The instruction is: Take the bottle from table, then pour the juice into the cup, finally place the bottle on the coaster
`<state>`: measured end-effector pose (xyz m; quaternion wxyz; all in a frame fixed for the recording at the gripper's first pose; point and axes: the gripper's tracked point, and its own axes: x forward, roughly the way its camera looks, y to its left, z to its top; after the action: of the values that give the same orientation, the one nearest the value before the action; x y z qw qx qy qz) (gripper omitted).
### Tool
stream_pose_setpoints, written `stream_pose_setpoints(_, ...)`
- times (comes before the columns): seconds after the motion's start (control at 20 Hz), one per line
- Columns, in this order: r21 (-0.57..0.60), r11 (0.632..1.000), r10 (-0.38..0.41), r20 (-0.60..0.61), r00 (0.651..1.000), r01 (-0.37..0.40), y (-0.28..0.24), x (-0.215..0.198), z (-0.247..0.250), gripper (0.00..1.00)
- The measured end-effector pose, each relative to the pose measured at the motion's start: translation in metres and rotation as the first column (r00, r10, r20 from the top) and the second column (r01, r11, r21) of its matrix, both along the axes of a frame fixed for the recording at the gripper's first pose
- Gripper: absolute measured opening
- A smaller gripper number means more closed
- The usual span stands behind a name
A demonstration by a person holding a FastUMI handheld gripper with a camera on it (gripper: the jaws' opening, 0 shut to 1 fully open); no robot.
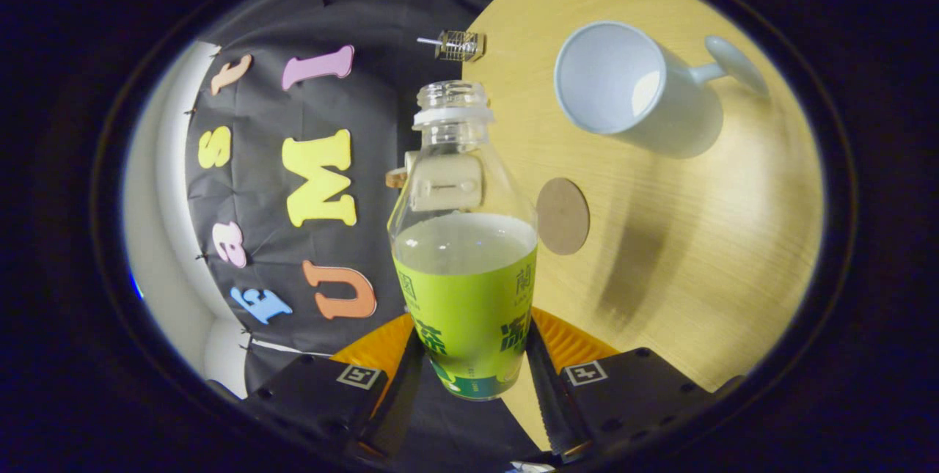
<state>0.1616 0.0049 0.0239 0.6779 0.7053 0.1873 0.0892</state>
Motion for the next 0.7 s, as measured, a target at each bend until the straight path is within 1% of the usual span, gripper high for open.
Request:
stream_pose_setpoints(0.3,0.071,0.997,-0.002,-0.007,1.000,0.002,0.000,-0.001,0.010,0.76)
stream_pose_setpoints(0.7,0.191,0.982,-0.011,0.015,1.000,0.008,-0.001,0.000,0.027,0.76)
